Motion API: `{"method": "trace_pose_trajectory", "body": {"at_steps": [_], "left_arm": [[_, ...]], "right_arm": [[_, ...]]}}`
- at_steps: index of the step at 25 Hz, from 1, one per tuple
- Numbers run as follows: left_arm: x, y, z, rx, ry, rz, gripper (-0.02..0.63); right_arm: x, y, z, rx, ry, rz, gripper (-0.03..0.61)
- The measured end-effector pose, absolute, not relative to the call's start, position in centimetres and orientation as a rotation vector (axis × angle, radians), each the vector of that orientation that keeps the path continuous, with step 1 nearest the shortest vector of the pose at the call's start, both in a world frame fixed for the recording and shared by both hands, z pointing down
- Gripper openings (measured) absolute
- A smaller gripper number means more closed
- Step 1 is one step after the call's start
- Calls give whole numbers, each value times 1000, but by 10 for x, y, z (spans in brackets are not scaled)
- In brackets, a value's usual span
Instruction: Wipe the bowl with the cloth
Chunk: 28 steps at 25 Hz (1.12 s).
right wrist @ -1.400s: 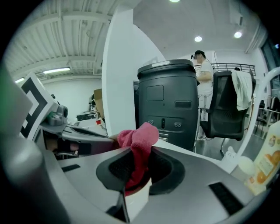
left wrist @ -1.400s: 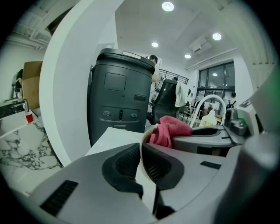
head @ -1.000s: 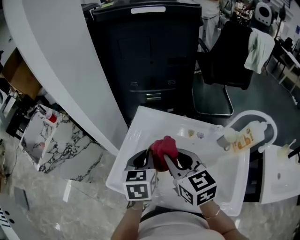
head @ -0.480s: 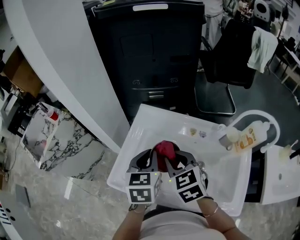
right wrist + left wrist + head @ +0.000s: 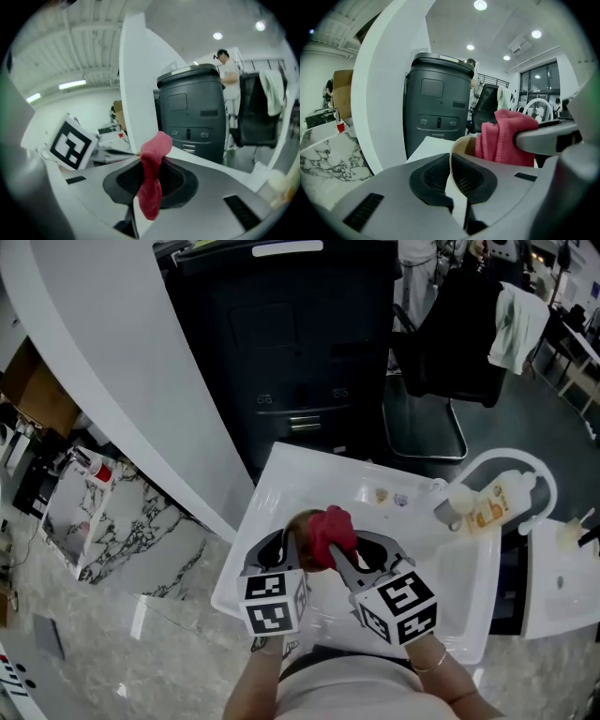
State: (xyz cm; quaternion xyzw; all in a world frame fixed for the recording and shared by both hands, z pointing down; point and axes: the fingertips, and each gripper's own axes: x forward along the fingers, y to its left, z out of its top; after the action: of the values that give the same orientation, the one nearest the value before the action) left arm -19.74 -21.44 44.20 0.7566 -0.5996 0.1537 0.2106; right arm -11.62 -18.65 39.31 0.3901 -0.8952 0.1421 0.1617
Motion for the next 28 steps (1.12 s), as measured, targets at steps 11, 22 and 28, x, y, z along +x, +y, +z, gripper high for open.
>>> {"method": "trace_pose_trajectory", "body": {"at_steps": [11, 22, 28], "left_arm": [[-196, -213, 430, 2137, -1655, 261, 32], [-201, -202, 439, 2102, -1649, 283, 32], [-200, -200, 444, 2089, -1641, 311, 32]], "right_arm": [[-142, -163, 430, 928, -2600, 988, 77], [-107, -178, 441, 1192, -2413, 628, 78], [-83, -188, 435, 1297, -2392, 604, 78]]}}
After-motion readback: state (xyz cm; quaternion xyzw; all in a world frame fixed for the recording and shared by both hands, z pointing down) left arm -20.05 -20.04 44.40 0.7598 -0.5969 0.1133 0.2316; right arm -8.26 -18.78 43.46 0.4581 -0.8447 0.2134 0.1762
